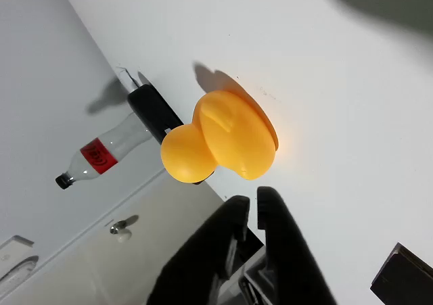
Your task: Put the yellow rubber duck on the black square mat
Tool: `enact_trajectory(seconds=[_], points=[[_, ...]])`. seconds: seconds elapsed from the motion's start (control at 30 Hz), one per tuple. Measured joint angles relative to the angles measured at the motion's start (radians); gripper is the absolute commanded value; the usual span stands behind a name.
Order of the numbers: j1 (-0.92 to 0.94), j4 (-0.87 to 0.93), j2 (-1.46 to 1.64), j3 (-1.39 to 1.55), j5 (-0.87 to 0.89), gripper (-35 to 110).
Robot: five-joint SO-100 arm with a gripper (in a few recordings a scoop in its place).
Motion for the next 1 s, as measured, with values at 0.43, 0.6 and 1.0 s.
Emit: enact_trajectory(seconds=[0.43,0.6,1.0], points=[[0.002,0.002,-0.534,-0.423,-0.005,1],[0.002,0.002,-0.773,-0.647,-0.006,1],[0.005,0.002,-1.138,-1.062,-0.006,1]])
